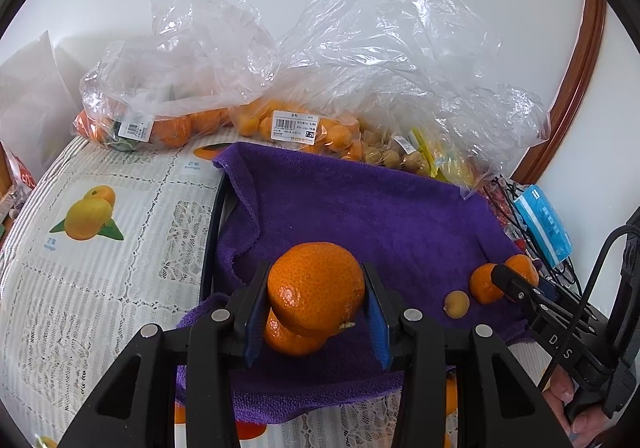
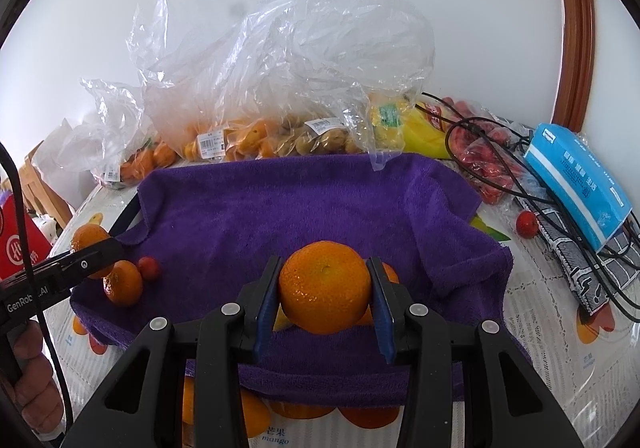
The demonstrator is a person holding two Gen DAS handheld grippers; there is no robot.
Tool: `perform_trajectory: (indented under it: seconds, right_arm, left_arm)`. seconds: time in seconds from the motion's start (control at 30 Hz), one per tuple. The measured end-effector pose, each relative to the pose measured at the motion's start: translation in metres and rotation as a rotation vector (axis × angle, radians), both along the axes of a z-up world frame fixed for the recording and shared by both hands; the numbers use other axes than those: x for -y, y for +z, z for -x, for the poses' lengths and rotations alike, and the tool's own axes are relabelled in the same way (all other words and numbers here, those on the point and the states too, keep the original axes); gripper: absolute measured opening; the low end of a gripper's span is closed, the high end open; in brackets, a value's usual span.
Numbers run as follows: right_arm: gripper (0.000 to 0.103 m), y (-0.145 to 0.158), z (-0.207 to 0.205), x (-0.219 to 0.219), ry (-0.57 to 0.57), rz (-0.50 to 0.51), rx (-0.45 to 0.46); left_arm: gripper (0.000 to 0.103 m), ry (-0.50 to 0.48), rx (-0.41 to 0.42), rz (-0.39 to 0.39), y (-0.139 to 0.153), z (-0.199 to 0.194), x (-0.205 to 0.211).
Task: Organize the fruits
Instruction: 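Lower the orange in the right tool onto the towel and open it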
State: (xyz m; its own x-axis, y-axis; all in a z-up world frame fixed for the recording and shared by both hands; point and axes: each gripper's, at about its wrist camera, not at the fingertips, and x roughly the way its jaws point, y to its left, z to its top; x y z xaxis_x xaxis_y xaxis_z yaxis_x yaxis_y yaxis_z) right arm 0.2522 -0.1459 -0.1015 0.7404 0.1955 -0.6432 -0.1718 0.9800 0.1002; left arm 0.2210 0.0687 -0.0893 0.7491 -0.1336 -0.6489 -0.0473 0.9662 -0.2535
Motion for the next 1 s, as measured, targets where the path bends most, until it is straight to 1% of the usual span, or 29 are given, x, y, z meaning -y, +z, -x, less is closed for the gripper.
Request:
perform_trajectory:
  seconds: [0.53,1.0]
  right_arm:
    - [0.042,-0.008,-0.004,-0.006,0.001,0.047,-0.030]
    - [0.042,-0.007,0.000,-0.012,0.015,0.104,-0.009]
  left_arm:
    - [0.041,-0.001,0.000,0.001,-0.001,0.001,0.000]
    - [0.041,-0.018,-0.015,-0.011,-0.007,-0.001,0.007]
